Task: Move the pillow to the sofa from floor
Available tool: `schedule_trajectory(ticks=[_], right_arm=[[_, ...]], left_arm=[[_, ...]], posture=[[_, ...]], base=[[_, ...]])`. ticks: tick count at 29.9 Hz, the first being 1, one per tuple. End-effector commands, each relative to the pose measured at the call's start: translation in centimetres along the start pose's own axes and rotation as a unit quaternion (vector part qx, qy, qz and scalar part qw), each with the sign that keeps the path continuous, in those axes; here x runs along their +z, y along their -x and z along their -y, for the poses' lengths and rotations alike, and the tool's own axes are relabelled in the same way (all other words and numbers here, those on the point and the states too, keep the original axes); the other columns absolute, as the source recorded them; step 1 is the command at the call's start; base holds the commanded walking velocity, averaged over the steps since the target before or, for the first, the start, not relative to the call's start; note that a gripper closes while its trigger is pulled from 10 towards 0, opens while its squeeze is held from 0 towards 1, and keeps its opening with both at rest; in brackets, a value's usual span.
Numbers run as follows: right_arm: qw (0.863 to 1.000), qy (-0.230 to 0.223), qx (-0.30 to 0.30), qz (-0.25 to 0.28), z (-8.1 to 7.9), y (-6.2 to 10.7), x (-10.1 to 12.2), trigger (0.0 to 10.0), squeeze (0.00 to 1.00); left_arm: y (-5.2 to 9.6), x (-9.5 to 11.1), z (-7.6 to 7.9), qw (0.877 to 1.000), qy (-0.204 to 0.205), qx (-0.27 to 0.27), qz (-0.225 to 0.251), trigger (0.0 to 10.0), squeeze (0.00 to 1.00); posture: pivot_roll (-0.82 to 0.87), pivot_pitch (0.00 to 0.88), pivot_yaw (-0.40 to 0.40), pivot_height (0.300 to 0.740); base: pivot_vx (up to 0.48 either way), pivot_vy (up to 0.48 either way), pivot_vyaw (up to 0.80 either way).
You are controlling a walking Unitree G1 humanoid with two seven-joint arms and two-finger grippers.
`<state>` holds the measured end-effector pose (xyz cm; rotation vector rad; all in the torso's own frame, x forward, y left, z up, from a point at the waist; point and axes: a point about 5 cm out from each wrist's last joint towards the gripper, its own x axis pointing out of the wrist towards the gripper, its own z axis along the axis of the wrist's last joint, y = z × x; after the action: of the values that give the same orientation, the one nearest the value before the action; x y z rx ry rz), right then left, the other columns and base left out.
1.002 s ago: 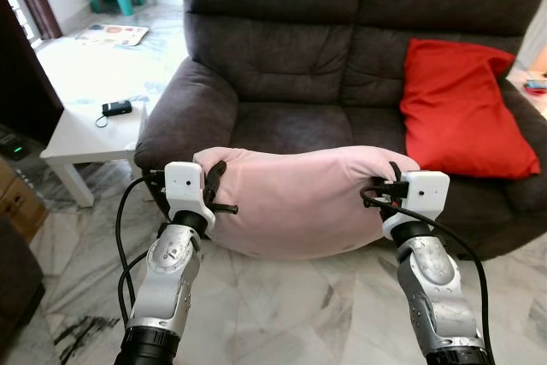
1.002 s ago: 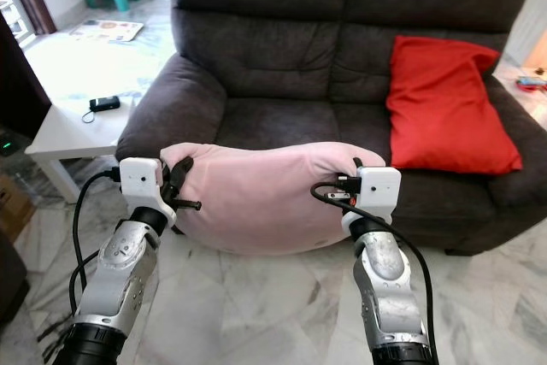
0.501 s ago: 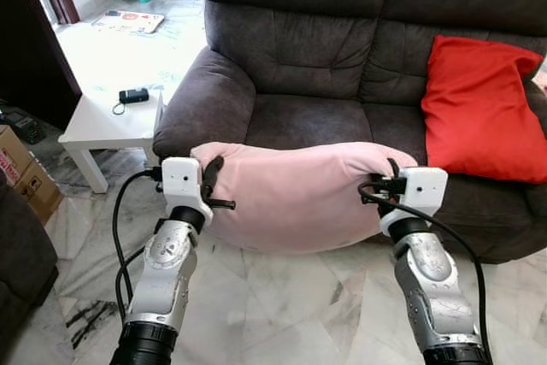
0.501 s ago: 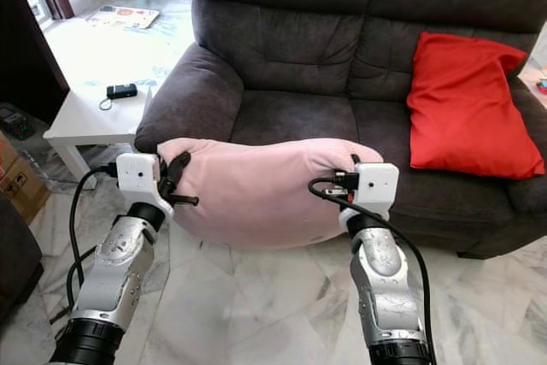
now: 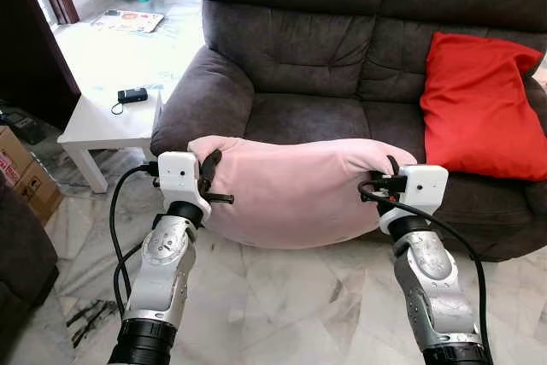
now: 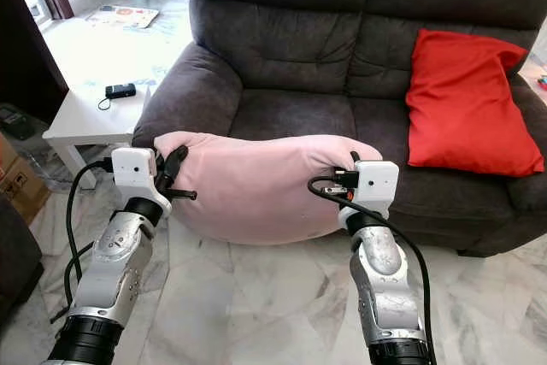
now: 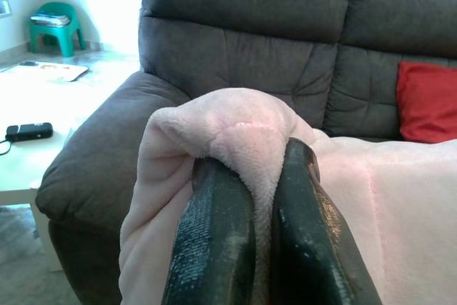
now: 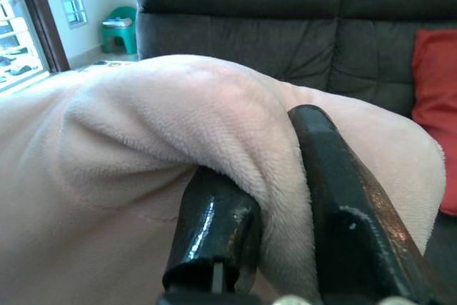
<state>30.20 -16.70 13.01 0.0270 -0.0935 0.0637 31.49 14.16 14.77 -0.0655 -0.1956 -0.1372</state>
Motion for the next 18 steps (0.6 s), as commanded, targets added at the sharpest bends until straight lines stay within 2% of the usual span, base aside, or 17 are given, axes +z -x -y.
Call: schedule_trajectory(ticks=[1,6,9,18], right_arm=[[0.998,0.012,0.010,0.068,-0.24,-0.62,3.09,10.0,0.00],[0.998,0.005,0.012,0.068,-0.33,-0.66,3.05,10.0,0.00],[0.997,-0.010,0.015,0.068,-0.37,-0.63,3.06,10.0,0.00],[0.997,-0.004,0.023,0.067,-0.54,-0.60,3.11,10.0,0.00]], left_arm=[[-0.28,1.50,-0.31,1.000,-0.005,0.007,0.030,10.0,0.00],[-0.33,1.56,-0.32,0.999,-0.006,0.008,0.031,10.0,0.00],[-0.35,1.60,-0.30,0.999,-0.006,0.009,0.032,10.0,0.00],[-0.44,1.87,-0.23,0.999,-0.007,0.009,0.037,10.0,0.00]], posture=[[-0.03,0.091,-0.050,0.740],[-0.03,0.092,-0.051,0.740],[-0.03,0.091,-0.052,0.740],[-0.03,0.092,-0.052,0.740]], base=[[0.000,0.000,0.80],[0.243,0.000,0.67],[0.264,0.000,0.00],[0.286,0.000,0.00]])
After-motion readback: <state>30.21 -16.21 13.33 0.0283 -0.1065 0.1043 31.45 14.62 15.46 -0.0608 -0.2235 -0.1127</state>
